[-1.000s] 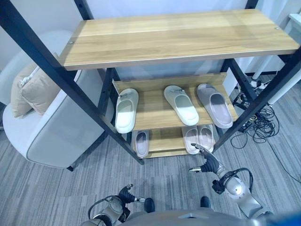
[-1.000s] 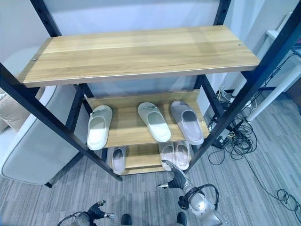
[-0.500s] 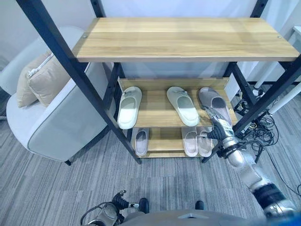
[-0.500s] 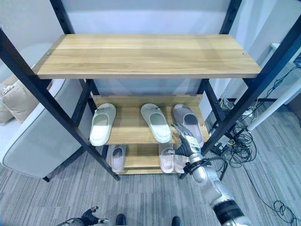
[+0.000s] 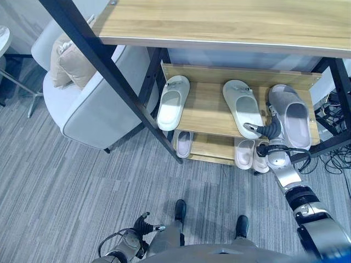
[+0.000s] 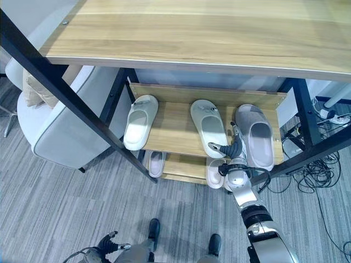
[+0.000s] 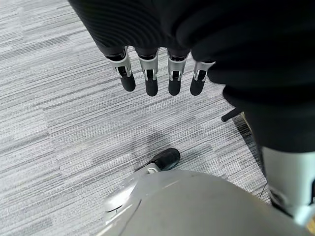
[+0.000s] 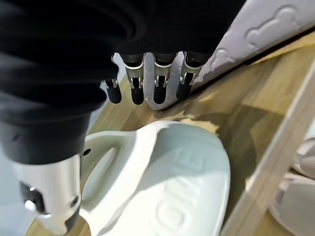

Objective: Arrange the slippers neatly on the shoe rack.

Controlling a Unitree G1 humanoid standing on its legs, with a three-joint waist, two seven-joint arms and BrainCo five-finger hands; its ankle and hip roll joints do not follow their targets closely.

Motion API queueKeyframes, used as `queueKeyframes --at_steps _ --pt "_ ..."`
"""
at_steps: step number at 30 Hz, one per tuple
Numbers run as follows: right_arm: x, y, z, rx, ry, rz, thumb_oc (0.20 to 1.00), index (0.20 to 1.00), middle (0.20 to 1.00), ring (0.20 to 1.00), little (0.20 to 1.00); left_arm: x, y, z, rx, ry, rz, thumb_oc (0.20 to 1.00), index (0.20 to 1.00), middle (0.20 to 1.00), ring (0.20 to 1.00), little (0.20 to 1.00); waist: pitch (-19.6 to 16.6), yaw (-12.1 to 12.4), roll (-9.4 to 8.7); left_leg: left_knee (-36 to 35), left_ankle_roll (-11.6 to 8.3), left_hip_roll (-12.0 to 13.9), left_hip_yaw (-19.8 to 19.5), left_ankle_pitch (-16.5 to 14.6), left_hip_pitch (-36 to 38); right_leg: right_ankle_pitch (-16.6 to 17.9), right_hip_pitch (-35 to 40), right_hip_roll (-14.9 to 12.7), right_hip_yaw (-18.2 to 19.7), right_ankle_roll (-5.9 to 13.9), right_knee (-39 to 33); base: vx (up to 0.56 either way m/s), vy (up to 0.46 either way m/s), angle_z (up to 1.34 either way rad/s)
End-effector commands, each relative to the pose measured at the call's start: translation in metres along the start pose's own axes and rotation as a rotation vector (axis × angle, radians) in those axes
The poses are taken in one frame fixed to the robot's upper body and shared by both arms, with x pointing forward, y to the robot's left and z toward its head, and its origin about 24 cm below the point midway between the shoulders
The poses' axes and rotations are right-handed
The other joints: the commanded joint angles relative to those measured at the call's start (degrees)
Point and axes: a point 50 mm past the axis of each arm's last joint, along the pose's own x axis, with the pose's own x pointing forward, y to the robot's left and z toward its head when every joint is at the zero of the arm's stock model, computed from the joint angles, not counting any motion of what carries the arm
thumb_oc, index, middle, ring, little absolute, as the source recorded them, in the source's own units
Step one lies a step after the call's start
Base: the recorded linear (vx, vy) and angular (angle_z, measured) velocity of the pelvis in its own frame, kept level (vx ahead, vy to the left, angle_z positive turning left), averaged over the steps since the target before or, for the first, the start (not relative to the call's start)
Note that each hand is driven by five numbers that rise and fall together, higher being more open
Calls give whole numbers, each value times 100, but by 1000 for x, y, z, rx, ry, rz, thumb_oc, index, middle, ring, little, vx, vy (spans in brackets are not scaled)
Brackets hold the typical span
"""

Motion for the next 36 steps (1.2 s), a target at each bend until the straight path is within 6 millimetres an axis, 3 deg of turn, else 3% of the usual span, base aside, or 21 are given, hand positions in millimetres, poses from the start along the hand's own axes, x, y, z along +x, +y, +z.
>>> queueKeyframes --at_steps 1,8,16,22,26,36 --pt "-2 -5 12 174 -50 -41 1000 1000 1000 1000 1000 0 -19 4 31 21 -43 1000 1000 1000 1000 1000 -148 89 7 52 -105 22 24 -335 -87 177 179 -145 220 287 30 25 16 11" --pt "-16 19 13 311 -13 39 1000 1000 1000 1000 1000 -1 -14 -2 -9 49 -11 1000 1000 1000 1000 1000 -131 105 -50 52 -104 22 6 -378 31 107 327 -161 129 283 30 30 22 5" --pt "-10 25 23 328 -32 63 1000 1000 1000 1000 1000 -1 -12 -6 -14 64 -6 1000 1000 1000 1000 1000 -63 223 -51 52 -127 -15 -100 -339 -108 112 265 -201 -6 293 30 -5 18 9" --pt "3 4 29 400 -49 -71 1000 1000 1000 1000 1000 0 -13 -1 -6 48 -5 1000 1000 1000 1000 1000 -31 296 -32 52 -152 -57 -225 -311 -197 97 287 -221 -152 301 30 4 8 8" --pt "0 1 26 434 -43 -71 1000 1000 1000 1000 1000 -1 -14 -3 -6 55 -9 1000 1000 1000 1000 1000 -43 278 -46 52 -154 -70 -265 -320 -196 89 312 -229 -195 304 30 12 -2 15" --pt "-9 31 39 531 -32 27 1000 1000 1000 1000 1000 0 -19 3 3 44 -11 1000 1000 1000 1000 1000 -19 352 -85 52 -145 -113 -351 -334 -165 59 397 -277 -314 307 30 -1 8 2"
